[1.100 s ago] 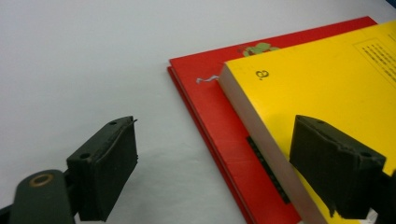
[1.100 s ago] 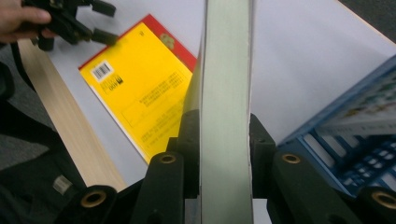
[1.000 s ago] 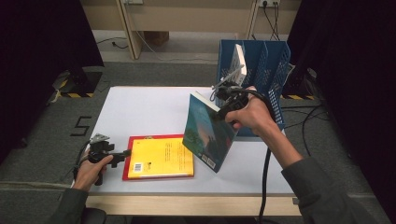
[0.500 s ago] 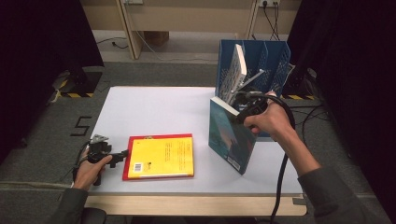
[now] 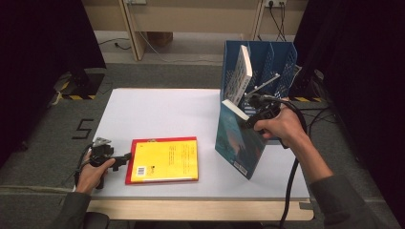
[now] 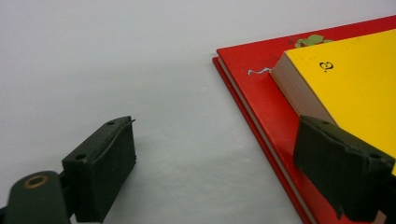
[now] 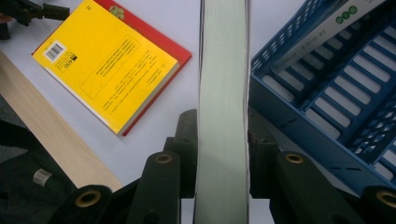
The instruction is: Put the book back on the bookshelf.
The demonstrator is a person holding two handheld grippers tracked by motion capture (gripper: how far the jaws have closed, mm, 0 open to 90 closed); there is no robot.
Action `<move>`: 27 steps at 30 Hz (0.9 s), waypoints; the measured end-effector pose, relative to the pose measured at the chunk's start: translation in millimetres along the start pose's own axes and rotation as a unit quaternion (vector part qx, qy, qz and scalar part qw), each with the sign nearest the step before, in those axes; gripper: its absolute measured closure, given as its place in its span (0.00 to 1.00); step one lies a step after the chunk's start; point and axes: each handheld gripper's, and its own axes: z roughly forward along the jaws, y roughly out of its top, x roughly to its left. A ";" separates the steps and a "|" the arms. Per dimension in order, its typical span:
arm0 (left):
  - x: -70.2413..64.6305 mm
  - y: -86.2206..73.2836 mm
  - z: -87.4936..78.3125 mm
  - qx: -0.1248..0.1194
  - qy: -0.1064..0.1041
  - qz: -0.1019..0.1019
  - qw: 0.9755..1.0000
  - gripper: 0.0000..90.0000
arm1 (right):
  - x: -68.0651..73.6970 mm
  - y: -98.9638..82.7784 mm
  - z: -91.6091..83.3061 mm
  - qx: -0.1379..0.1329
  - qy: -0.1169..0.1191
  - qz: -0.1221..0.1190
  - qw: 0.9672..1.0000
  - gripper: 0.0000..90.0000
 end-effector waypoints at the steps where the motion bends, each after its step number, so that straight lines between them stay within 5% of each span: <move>1: -0.3 0.0 0.2 -0.001 0.000 -0.002 1.000 0.13 | -0.6 0.0 0.0 0.001 -0.001 0.005 1.000 0.80; 27: -0.9 -0.1 1.1 0.000 -0.003 -0.001 1.000 0.11 | -1.6 18.3 25.4 0.038 0.002 0.024 0.999 0.76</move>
